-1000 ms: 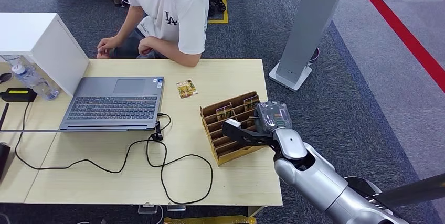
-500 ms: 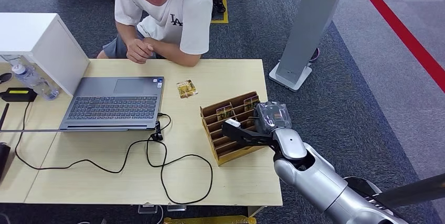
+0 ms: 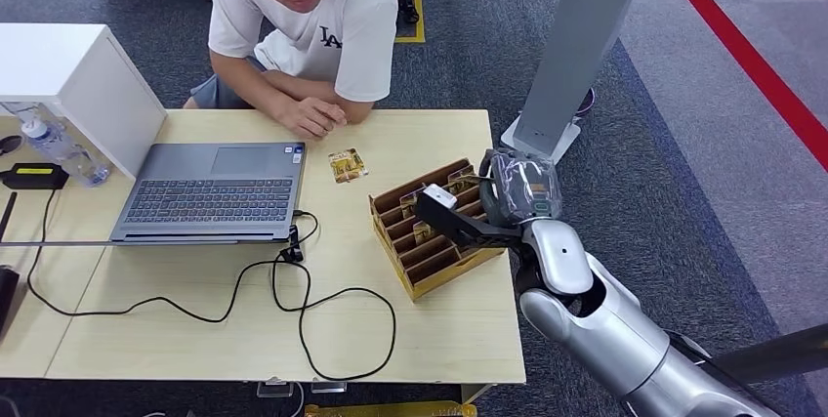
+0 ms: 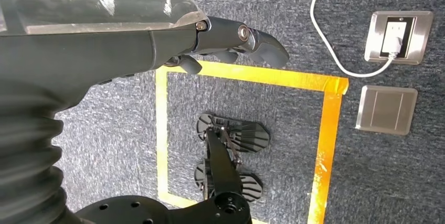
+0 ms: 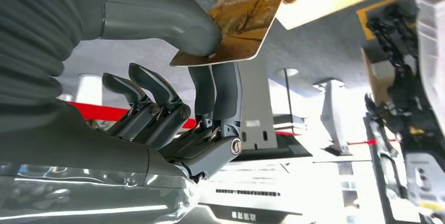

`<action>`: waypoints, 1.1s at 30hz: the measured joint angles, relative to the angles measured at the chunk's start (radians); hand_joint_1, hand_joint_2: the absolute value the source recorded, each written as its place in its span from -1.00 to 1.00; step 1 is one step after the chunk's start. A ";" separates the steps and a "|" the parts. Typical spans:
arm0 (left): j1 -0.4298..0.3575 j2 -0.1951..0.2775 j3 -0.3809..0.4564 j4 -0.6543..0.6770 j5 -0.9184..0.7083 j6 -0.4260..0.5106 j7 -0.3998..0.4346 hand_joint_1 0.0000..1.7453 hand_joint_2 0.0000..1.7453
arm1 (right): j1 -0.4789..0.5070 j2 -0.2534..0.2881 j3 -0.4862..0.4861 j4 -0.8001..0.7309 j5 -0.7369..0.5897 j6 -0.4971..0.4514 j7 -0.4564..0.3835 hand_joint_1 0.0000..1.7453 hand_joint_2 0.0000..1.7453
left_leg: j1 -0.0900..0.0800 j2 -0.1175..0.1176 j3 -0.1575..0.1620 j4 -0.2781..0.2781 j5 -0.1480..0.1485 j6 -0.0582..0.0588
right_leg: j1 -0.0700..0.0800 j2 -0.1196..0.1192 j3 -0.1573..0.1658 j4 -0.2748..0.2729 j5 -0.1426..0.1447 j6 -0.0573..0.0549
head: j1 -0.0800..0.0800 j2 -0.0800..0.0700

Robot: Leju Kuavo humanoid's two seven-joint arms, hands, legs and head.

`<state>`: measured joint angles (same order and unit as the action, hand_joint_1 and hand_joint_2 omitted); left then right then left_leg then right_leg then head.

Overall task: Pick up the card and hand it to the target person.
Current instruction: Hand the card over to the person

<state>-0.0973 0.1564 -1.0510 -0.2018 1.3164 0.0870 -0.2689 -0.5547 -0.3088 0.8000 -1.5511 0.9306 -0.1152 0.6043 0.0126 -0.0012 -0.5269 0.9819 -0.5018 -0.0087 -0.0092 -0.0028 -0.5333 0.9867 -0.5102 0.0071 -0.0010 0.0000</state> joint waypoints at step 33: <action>-0.010 -0.008 0.000 0.000 -0.008 -0.006 0.002 -1.00 1.00 | 0.019 0.142 0.013 0.085 -0.473 -0.238 -0.568 0.88 1.00 | 0.000 0.000 -0.001 0.000 0.000 0.000 | 0.000 0.000 0.000 0.000 0.000 0.000 | 0.000 0.000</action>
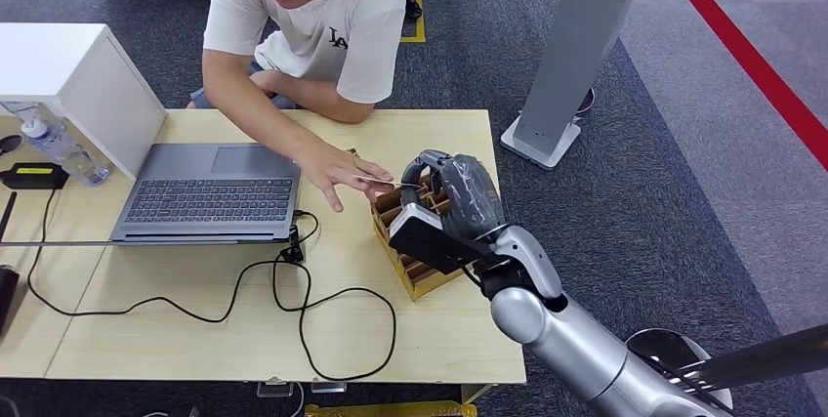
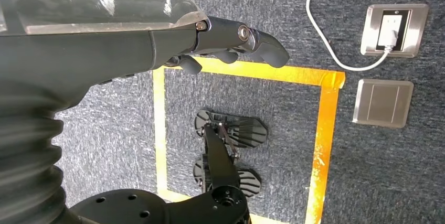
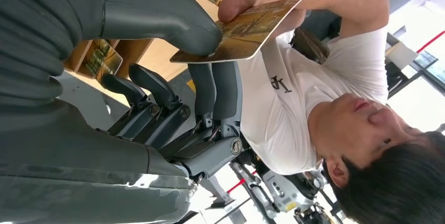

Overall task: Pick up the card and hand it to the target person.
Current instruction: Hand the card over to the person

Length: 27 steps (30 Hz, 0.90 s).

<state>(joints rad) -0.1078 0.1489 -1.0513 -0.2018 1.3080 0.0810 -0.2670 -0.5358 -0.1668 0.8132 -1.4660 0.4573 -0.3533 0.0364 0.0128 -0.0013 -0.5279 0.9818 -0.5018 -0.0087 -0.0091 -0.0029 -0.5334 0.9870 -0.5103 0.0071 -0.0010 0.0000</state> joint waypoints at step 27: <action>0.011 0.002 -0.007 0.000 0.023 0.012 0.006 -1.00 -1.00 | 0.151 -0.074 -0.083 -0.007 -0.579 0.106 -0.057 -1.00 1.00 | 0.000 0.000 0.000 0.000 0.000 0.000 | 0.000 0.000 0.000 0.000 0.000 0.000 | 0.001 0.000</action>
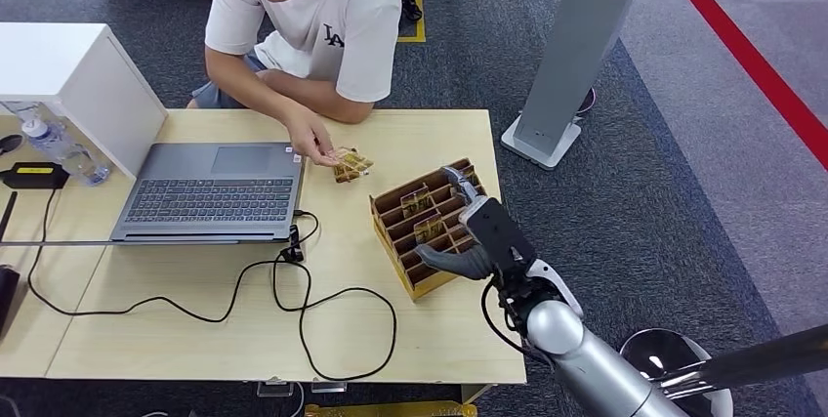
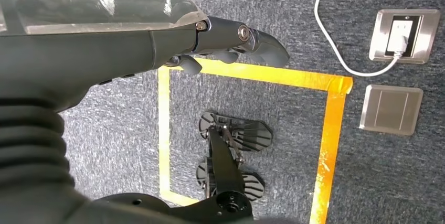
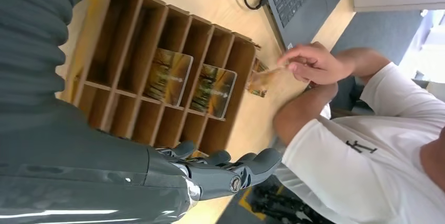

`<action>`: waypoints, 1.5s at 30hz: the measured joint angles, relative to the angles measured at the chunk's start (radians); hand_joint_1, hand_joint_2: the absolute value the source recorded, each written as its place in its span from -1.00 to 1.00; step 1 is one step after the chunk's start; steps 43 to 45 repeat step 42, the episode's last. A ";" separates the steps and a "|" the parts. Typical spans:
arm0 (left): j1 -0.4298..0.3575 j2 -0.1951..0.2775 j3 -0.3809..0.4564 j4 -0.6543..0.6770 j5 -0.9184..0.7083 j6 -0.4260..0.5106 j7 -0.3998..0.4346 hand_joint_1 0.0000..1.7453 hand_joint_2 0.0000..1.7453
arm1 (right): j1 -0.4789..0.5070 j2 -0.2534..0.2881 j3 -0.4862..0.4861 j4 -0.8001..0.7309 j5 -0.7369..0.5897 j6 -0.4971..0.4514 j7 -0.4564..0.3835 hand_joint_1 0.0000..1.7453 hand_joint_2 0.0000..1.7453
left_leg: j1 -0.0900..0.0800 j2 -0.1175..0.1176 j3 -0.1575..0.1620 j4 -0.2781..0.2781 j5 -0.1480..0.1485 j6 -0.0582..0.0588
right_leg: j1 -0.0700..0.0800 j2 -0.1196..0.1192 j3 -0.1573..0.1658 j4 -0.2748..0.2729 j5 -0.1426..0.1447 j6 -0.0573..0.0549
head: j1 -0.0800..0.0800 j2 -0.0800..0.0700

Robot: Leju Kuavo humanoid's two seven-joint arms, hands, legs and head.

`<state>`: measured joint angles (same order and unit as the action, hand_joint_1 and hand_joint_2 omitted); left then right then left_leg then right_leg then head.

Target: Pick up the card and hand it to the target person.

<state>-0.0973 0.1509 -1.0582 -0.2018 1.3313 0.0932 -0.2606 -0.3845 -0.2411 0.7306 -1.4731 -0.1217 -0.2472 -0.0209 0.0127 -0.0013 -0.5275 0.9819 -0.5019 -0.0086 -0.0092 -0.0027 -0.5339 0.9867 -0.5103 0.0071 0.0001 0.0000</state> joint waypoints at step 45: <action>0.000 -0.001 0.000 0.000 -0.004 0.006 0.010 -1.00 -1.00 | 0.314 -0.051 -0.283 -0.118 -0.064 0.118 -0.035 -1.00 1.00 | 0.000 0.000 0.000 0.000 0.000 0.000 | 0.000 0.000 0.000 0.000 0.000 0.000 | -0.001 0.000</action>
